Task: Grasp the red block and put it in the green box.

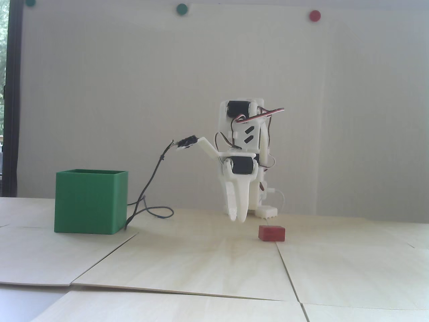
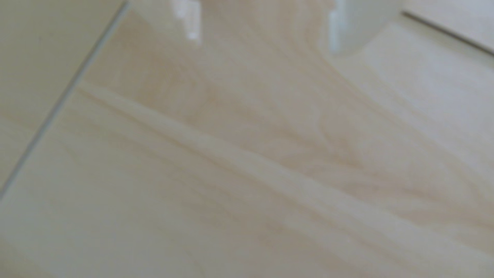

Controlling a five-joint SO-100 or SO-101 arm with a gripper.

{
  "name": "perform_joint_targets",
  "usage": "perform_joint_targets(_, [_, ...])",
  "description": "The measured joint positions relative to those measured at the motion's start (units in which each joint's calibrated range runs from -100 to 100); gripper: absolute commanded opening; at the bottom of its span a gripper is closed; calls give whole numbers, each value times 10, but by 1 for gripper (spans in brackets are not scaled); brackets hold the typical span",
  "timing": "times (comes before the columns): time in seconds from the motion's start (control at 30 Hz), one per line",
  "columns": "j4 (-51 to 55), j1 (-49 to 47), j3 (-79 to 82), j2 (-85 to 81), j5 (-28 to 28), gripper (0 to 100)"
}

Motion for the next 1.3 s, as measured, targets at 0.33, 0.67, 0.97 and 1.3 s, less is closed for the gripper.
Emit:
perform_joint_targets(0.33, [-8, 0, 0, 0, -1, 17])
perform_joint_targets(0.67, [-29, -1, -16, 27, -1, 17])
perform_joint_targets(0.97, [-29, 12, -66, 54, -1, 17])
perform_joint_targets(1.3, [-29, -6, -66, 55, -1, 17])
